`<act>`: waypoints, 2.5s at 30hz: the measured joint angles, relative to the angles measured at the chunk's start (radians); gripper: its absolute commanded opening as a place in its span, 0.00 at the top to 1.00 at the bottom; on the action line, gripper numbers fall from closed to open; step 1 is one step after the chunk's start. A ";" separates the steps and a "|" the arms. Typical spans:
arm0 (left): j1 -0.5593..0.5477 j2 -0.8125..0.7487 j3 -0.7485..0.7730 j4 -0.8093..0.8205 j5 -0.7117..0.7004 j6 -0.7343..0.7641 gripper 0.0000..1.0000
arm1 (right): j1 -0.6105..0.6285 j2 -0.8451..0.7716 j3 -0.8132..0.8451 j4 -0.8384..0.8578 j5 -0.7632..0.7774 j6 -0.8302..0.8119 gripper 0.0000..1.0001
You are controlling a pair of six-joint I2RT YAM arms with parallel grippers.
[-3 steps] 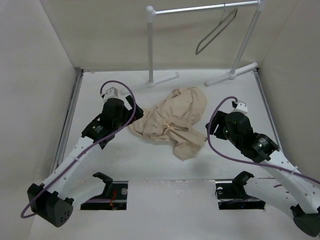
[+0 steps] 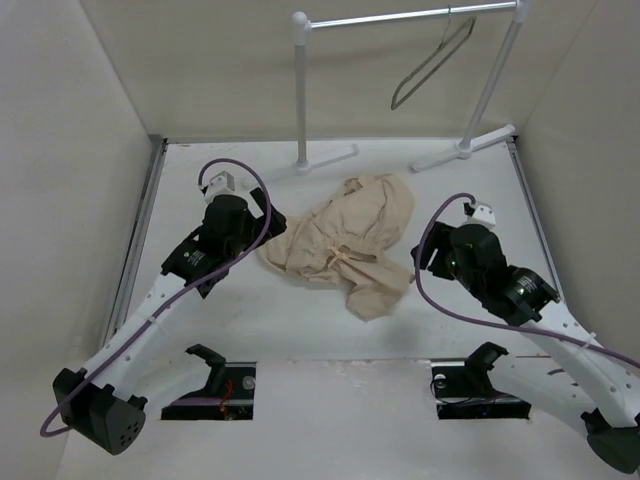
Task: Place the trousers on the hanger
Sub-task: Flatten out the trousers at the center of the board.
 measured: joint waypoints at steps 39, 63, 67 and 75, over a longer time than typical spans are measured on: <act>0.144 0.052 -0.477 0.213 0.056 -0.201 0.36 | 0.275 1.061 0.497 0.324 -0.201 -0.077 0.77; 0.072 0.656 -0.253 0.762 0.135 -0.333 0.98 | 0.100 0.535 0.486 0.084 -0.084 -0.148 0.89; 0.287 0.428 -0.161 0.544 0.154 -0.295 0.98 | 0.028 0.443 0.509 0.019 -0.098 -0.176 0.90; 0.521 0.382 0.687 0.302 0.228 -0.206 0.94 | -0.040 0.403 1.000 -0.100 -0.104 -0.249 0.89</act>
